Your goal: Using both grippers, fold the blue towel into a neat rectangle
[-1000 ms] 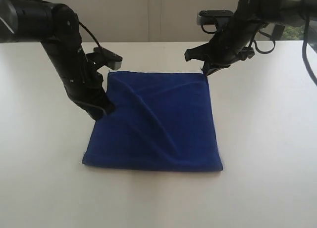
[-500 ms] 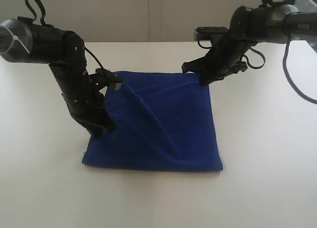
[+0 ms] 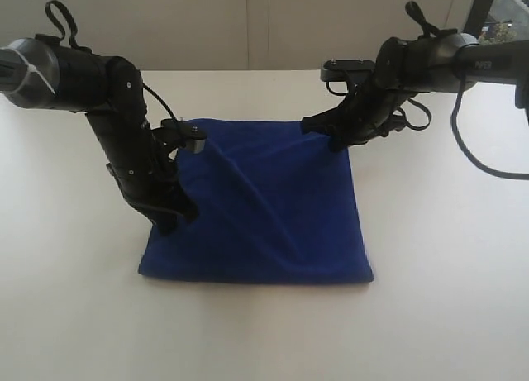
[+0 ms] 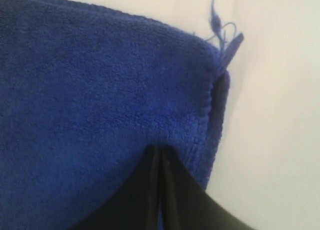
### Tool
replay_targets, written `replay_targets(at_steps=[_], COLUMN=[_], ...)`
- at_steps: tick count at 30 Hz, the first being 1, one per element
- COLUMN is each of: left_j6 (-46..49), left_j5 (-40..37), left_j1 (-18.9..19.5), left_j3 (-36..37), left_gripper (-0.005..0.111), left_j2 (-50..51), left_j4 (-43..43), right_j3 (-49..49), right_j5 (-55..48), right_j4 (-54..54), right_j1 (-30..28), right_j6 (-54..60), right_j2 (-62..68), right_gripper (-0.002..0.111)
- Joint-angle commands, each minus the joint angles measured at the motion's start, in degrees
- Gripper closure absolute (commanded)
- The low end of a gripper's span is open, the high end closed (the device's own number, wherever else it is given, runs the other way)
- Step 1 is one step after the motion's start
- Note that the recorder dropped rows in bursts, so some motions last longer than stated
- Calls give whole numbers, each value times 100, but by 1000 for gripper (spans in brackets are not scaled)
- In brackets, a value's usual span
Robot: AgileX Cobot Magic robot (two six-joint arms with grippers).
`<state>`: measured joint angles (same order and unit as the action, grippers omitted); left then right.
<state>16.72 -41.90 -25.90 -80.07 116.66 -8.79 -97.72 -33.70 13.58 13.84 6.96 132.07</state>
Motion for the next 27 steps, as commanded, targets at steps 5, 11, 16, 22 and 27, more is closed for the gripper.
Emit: replay_targets(at_steps=[5, 11, 16, 22, 27], left_j6=[-197, -172, -172, -181, -198], left_j5=[-202, -213, -204, 749, 950], left_j1=[7, 7, 7, 7, 7], left_j3=[75, 16, -311, -352, -352], left_gripper=[107, 107, 107, 107, 107], left_j2=[180, 2, -545, -560, -127], left_j4=[-267, -266, -266, -173, -393], right_j3=[18, 6, -98, -98, -98], right_j5=[200, 73, -124, -342, -730], right_j4=[-146, -146, -146, -88, 122], right_j1=[15, 15, 15, 38, 240], right_j6=[73, 73, 73, 73, 139], right_j2=[193, 61, -375, -675, -628], right_gripper=[108, 108, 108, 108, 108])
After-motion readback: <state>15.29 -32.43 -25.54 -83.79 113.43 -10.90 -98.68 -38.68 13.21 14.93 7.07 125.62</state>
